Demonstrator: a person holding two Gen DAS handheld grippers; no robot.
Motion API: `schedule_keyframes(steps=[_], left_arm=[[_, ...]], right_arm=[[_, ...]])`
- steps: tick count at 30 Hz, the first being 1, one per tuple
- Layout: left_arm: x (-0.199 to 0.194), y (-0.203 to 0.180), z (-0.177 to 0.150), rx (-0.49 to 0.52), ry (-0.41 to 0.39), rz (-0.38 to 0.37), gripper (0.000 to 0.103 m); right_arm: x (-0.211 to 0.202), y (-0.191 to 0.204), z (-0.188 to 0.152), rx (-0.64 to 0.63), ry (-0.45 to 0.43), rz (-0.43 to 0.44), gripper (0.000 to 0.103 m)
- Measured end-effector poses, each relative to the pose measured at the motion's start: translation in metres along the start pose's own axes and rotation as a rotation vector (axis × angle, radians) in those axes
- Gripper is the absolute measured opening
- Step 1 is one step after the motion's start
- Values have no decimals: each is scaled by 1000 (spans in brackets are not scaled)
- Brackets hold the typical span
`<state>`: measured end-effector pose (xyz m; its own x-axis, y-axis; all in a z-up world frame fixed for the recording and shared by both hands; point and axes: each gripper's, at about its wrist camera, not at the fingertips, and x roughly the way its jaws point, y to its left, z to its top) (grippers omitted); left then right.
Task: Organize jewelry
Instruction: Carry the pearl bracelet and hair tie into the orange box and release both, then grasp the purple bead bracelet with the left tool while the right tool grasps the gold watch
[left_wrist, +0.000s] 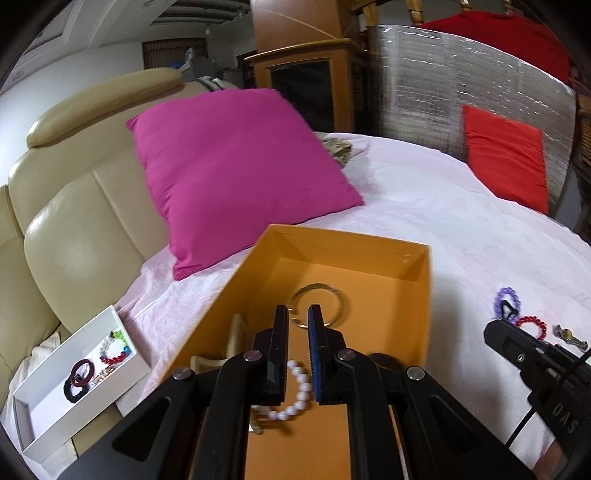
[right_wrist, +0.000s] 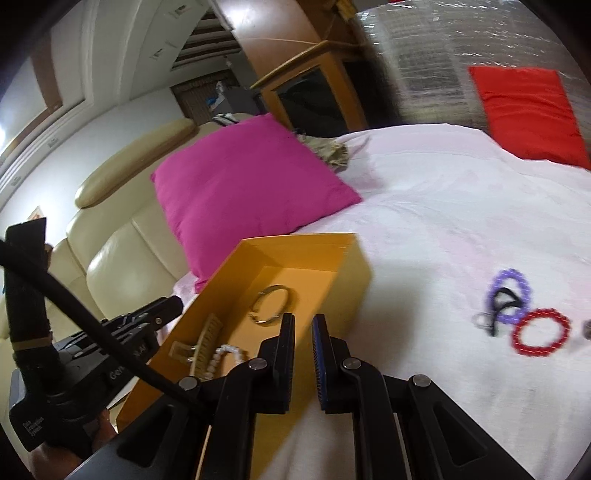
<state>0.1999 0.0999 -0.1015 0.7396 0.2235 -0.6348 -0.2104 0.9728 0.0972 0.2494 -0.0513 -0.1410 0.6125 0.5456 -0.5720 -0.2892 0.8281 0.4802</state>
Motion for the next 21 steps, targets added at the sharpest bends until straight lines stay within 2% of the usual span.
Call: schedule_keyframes(steps=[6, 8, 10, 13, 15, 21], left_arm=[[-6, -35, 0, 47, -14, -31, 13], [-10, -48, -1, 59, -21, -50, 25], [-13, -59, -1, 68, -33, -63, 47], [-20, -81, -1, 97, -62, -99, 50], [-20, -100, -2, 132, -59, -148, 50], [6, -150, -5, 219, 42, -322, 50]], right_arm=[[-27, -46, 1, 70, 1, -73, 12], [-39, -67, 1, 107, 7, -103, 12], [-52, -92, 0, 150, 13, -131, 12], [-71, -128, -4, 222, 19, -179, 12], [-83, -149, -4, 271, 18, -206, 12], [-112, -207, -2, 454, 27, -270, 12]])
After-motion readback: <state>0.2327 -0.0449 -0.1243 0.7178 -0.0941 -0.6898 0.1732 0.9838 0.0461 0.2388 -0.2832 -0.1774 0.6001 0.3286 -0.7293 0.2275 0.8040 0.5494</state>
